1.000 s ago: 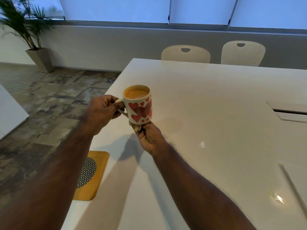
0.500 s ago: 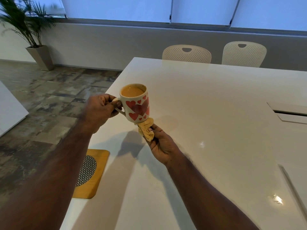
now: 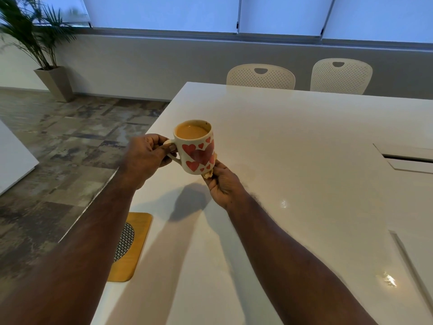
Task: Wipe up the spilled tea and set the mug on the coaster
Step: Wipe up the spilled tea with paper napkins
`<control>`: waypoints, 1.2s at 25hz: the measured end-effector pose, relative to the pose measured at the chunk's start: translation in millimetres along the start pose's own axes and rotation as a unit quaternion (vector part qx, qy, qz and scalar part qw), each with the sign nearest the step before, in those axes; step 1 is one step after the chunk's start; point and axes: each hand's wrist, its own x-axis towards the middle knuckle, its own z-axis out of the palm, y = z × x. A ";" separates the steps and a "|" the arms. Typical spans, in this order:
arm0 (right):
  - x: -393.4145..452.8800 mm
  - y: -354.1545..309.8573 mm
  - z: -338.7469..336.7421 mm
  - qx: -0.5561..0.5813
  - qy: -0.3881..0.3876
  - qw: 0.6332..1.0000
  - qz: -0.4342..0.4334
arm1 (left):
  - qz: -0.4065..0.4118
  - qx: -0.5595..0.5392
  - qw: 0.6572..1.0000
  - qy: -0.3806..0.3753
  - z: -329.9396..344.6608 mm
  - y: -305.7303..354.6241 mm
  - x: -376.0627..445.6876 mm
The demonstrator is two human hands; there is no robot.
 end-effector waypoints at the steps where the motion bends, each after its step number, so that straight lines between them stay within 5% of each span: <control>1: 0.3 1.3 0.5 -0.036 0.000 0.999 0.008 | 0.001 -0.002 1.000 0.002 0.8 -2.5 0.8; 7: -16.5 -5.6 -51.0 -0.070 0.111 0.991 -0.029 | -0.016 -0.001 1.000 0.005 3.7 -33.5 6.0; 17: -84.0 -42.4 -128.9 -0.151 0.114 0.976 -0.105 | -0.043 0.041 0.998 0.004 27.3 -72.0 -11.8; 23: -111.9 -57.7 -140.8 -0.264 0.175 0.935 -0.157 | -0.039 0.100 0.994 0.010 26.5 -82.7 -18.2; 25: -118.9 -64.4 -147.7 -0.401 0.228 0.863 -0.206 | -0.045 0.099 0.994 0.013 26.4 -82.6 -19.1; 28: -130.5 -66.4 -162.4 -0.674 0.257 0.641 -0.262 | -0.042 0.094 0.995 0.002 26.2 -82.8 -20.9; 30: -135.4 -57.2 -177.3 -0.748 0.219 0.577 -0.245 | -0.054 0.075 0.996 -0.012 25.4 -81.9 -20.5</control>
